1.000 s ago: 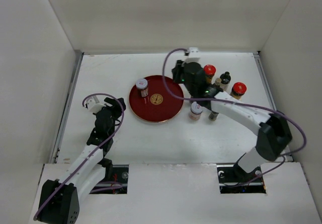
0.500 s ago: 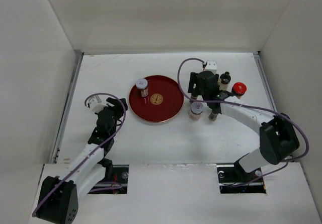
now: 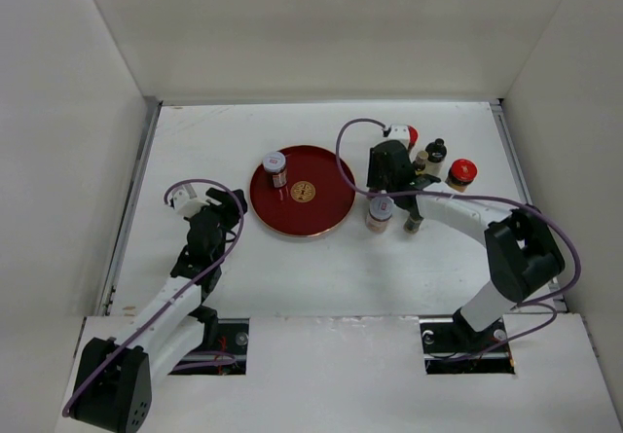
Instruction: Organize the condiment bottles
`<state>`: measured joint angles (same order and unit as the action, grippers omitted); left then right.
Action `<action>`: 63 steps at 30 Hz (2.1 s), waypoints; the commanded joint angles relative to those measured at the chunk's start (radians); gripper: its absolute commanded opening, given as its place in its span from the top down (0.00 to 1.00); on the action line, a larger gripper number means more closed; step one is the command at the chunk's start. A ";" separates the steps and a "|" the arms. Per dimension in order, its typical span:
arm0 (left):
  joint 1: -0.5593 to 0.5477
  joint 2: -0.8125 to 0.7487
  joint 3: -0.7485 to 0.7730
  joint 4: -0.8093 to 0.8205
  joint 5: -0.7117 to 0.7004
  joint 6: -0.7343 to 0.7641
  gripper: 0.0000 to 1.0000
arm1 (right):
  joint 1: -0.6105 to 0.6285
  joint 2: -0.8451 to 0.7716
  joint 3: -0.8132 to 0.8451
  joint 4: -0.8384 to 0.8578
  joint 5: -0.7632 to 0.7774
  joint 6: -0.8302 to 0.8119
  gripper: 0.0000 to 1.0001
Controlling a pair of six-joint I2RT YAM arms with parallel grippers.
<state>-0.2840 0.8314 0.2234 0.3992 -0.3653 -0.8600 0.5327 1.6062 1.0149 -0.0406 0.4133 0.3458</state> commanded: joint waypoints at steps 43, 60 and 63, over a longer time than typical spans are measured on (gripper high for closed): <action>0.018 0.018 -0.021 0.082 0.005 -0.007 0.41 | 0.260 0.653 0.881 0.010 -0.016 -0.048 0.45; 0.022 -0.005 -0.024 0.076 0.022 -0.008 0.41 | 0.220 0.301 0.607 0.131 -0.027 0.044 0.25; 0.015 -0.005 -0.027 0.086 0.009 -0.007 0.41 | 0.188 0.233 0.529 0.137 -0.005 0.033 0.32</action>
<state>-0.2638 0.8425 0.2085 0.4313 -0.3546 -0.8608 0.7578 1.9228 1.5902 0.0151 0.3786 0.3668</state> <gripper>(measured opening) 0.591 0.699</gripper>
